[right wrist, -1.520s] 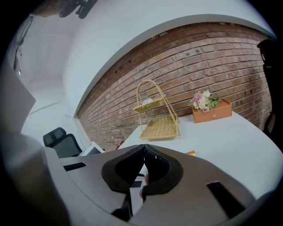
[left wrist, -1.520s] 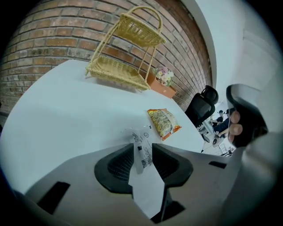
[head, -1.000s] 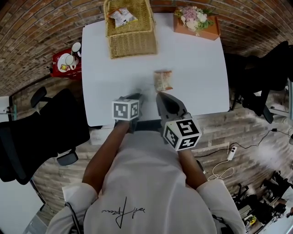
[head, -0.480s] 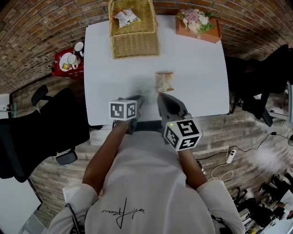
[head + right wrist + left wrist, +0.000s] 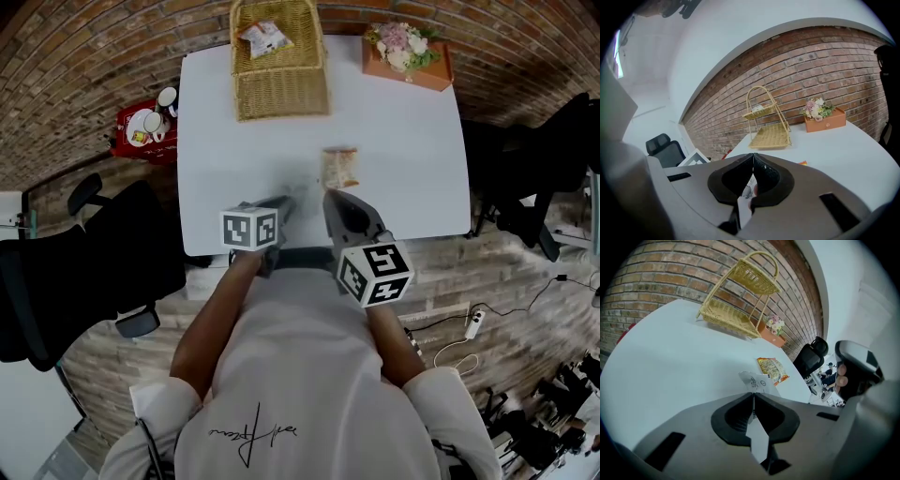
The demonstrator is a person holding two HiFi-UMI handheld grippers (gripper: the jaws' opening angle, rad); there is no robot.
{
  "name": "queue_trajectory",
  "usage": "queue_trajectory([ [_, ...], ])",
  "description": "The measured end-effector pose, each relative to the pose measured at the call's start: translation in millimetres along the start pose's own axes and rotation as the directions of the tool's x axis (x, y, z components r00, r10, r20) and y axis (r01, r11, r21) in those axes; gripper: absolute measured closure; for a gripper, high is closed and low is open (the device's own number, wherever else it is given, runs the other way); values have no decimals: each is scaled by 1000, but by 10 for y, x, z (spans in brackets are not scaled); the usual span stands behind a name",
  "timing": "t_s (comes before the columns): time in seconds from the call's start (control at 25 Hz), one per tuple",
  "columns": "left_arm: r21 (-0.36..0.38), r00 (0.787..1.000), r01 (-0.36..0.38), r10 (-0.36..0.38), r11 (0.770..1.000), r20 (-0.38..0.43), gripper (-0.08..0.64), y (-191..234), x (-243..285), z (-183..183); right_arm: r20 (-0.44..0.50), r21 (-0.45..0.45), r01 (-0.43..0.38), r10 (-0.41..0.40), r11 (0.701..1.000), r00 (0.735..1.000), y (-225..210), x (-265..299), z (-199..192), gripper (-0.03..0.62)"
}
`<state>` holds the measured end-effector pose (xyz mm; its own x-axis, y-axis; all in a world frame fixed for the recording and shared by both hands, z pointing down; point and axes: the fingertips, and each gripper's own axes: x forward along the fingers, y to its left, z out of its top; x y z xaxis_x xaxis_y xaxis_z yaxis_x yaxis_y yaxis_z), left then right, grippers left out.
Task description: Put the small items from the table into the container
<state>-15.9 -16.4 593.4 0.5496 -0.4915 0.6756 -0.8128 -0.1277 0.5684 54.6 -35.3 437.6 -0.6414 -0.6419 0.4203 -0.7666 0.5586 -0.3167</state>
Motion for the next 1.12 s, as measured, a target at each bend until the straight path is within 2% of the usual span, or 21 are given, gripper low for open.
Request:
queue_trajectory([
  [0.24,47,1000,7,-7,999,-7,534,-34,-61,-30,2,-6,0,0,1000,1000,46,0,2,572],
  [0.48,33,999,26,-27,999,28,535,-78,-136,28,-7,-23,-8,8,1000,1000,103,16,-12,572],
  [1.12,-12,988,18,-16,1000,152,537,38,-348,421,-24,-45,-28,27,999,999,201,97,-22,572],
])
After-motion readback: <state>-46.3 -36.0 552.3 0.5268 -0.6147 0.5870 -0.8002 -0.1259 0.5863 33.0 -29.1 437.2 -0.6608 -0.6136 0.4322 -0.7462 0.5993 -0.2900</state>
